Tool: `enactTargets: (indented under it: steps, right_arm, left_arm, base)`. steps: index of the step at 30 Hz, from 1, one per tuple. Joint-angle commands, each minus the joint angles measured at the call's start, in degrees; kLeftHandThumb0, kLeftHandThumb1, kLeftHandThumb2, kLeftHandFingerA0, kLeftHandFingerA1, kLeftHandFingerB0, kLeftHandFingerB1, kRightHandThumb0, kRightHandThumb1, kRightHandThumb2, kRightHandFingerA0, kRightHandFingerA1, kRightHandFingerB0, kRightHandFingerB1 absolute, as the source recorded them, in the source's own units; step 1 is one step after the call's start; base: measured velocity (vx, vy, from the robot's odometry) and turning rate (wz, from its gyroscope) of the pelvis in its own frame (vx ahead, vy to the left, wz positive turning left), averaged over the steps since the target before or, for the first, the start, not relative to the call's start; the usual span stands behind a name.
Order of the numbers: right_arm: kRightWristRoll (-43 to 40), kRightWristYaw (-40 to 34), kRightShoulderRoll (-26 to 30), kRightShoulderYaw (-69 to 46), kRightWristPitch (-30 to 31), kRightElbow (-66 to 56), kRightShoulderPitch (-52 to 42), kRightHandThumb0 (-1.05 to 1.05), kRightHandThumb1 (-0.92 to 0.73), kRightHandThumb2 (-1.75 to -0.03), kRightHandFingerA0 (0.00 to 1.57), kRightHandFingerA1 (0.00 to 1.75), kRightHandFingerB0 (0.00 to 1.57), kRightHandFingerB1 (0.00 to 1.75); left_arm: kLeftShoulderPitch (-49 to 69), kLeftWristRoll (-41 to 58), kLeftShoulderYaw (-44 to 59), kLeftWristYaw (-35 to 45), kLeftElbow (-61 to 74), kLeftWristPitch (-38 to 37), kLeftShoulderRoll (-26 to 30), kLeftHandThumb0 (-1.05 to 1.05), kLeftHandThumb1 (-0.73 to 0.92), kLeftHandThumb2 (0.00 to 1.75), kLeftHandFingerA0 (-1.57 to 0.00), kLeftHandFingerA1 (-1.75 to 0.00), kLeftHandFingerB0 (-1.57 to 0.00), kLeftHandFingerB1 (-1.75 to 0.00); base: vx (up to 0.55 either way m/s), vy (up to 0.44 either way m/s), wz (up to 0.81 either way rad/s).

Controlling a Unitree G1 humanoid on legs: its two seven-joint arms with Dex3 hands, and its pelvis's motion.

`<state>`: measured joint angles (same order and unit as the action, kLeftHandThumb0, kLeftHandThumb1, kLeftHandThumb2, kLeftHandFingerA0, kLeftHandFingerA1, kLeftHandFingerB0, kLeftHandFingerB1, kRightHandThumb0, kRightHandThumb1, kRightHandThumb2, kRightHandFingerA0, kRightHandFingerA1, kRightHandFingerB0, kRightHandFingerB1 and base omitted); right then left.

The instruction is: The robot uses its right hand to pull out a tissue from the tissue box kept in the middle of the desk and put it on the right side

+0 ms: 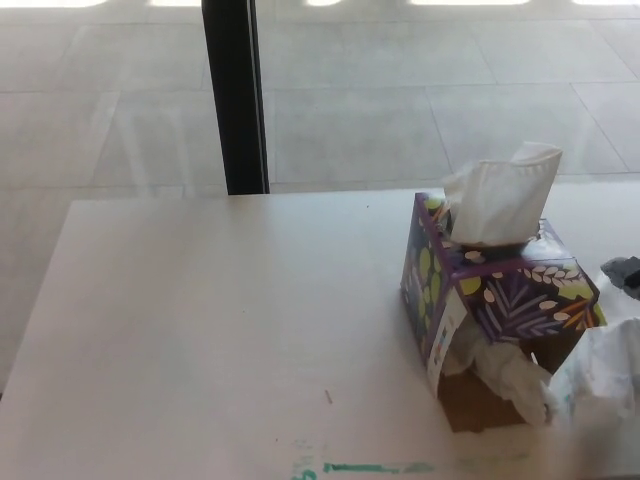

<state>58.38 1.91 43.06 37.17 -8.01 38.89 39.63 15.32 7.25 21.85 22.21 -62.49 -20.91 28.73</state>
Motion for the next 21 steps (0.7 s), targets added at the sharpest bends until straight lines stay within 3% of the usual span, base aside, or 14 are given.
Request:
enactTargets:
  steps: [1, 3, 5, 6, 7, 8, 9, 12, 14, 15, 16, 17, 18, 21]
  right_arm:
    - [-5.46, 17.79, 0.36, -6.38, 12.11, -0.09, 1.75, -0.81, -0.36, -0.54, 0.0, 0.0, 0.0, 0.0]
    - [4.56, 19.18, 5.06, -0.55, 6.27, -2.39, 4.48, -0.92, -0.52, -0.57, 0.0, 0.0, 0.0, 0.0]
    - [9.22, 20.23, 7.62, 2.44, 2.48, -3.07, 6.82, -0.93, -0.49, -0.56, 0.0, 0.0, 0.0, 0.0]
    - [1.87, 21.04, 5.61, -2.41, 5.72, -1.52, 6.88, -0.74, -0.51, -0.9, 0.0, 0.07, 0.0, 0.05]
    - [-2.37, 21.75, 4.07, -5.97, 9.8, -1.76, 5.98, -0.74, -0.51, -0.9, 0.0, 0.07, 0.0, 0.05]
    - [-1.8, 21.54, 6.28, -5.71, 6.23, -3.01, 6.36, -0.8, -0.46, -0.55, 0.0, 0.0, 0.0, 0.0]
    - [-7.56, 21.58, 6.73, -9.79, 5.25, -3.4, 5.73, -0.73, -0.44, -0.86, 0.0, 0.19, 0.0, 0.0]
    - [-12.37, 28.29, 12.96, -15.96, 5.8, -12.28, 3.87, -0.73, -0.33, -0.68, 0.0, 0.0, 0.0, 0.02]
    - [-12.58, 28.88, 13.05, -17.14, 6.08, -13.15, 3.16, -0.73, -0.33, -0.68, 0.0, 0.0, 0.0, 0.02]
    - [-14.72, 31.58, 14.59, -20.13, 8.57, -16.12, 2.31, -0.67, -0.39, -0.66, 0.0, 0.0, 0.0, 0.05]
    - [-17.85, 33.36, 16.26, -23.68, 9.83, -18.3, 1.03, -0.61, -0.4, -0.66, 0.0, 0.0, 0.0, 0.06]
    - [-18.77, 33.72, 16.68, -24.76, 9.94, -18.8, 0.56, -0.56, -0.47, -0.55, 0.0, 0.0, 0.0, 0.0]
    - [-20.11, 33.04, 19.87, -30.97, 11.8, -23.44, -4.49, -0.68, -0.42, -0.7, 0.0, 0.0, 0.07, 0.04]
    - [-21.57, 28.65, 20.44, -45.2, 13.68, -28.8, -16.18, -0.52, -0.55, -0.6, 0.0, 0.19, 0.09, 0.25]
  left_arm:
    - [0.79, 2.3, 1.58, 0.57, -0.02, -0.83, 0.33, -0.84, 0.72, 1.18, -0.83, -1.12, -0.71, -1.07]
    - [0.72, 1.74, 1.21, 0.36, -0.37, -1.24, 0.51, -0.89, 0.92, 0.72, -0.77, -1.25, -0.59, -1.21]
    - [0.74, 1.46, 1.05, 0.18, -0.44, -1.64, 0.55, -0.88, 0.92, 0.71, -0.79, -1.24, -0.6, -1.21]
    - [0.6, 1.52, 1.08, 0.25, -0.49, -1.62, 0.54, -0.87, 0.77, 1.23, -0.85, -1.11, -0.68, -1.05]
    - [0.52, 1.43, 1.01, 0.15, -0.41, -1.57, 0.58, -0.87, 0.77, 1.23, -0.85, -1.11, -0.68, -1.05]
    - [0.58, 1.73, 1.19, 0.43, -0.22, -1.37, 0.48, -0.89, 0.92, 0.7, -0.8, -1.23, -0.61, -1.21]
    - [0.49, 1.95, 1.36, 0.31, -0.06, -1.02, 0.37, -0.9, 0.92, 0.69, -0.79, -1.25, -0.61, -1.21]
    - [0.6, 1.93, 1.35, 0.36, 0.56, -0.89, 0.49, -0.9, 0.92, 0.69, -0.76, -1.28, -0.62, -1.25]
    - [0.47, 1.89, 1.34, 0.38, 0.59, -0.77, 0.68, -0.9, 0.92, 0.69, -0.76, -1.28, -0.62, -1.25]
    - [0.23, 1.83, 1.33, 0.37, 0.21, -0.78, 0.85, -0.84, 0.72, 1.18, -0.83, -1.12, -0.69, -1.06]
    - [0.08, 1.99, 1.45, 0.63, -0.08, -0.78, 0.9, -0.84, 0.72, 1.18, -0.83, -1.12, -0.69, -1.05]
    - [0.05, 2.06, 1.51, 0.75, -0.14, -0.78, 0.89, -0.87, 0.92, 0.69, -0.73, -1.26, -0.59, -1.19]
    - [-0.14, 1.93, 1.39, 0.79, -0.2, -0.67, 1.02, -0.86, 0.72, 1.18, -0.83, -1.11, -0.69, -1.06]
    - [-0.55, 1.63, 1.24, 0.57, 0.0, -0.87, 1.44, -0.85, 0.71, 1.19, -0.82, -1.12, -0.68, -1.05]
  base:
    - [0.0, 0.0, 0.0]
    - [0.0, 0.0, 0.0]
    - [0.0, 0.0, 0.0]
    - [0.0, 0.0, 0.0]
    - [0.0, 0.0, 0.0]
    - [0.0, 0.0, 0.0]
    - [0.0, 0.0, 0.0]
    - [0.0, 0.0, 0.0]
    - [0.0, 0.0, 0.0]
    - [0.0, 0.0, 0.0]
    - [0.0, 0.0, 0.0]
    - [0.0, 0.0, 0.0]
    - [0.0, 0.0, 0.0]
    - [0.0, 0.0, 0.0]
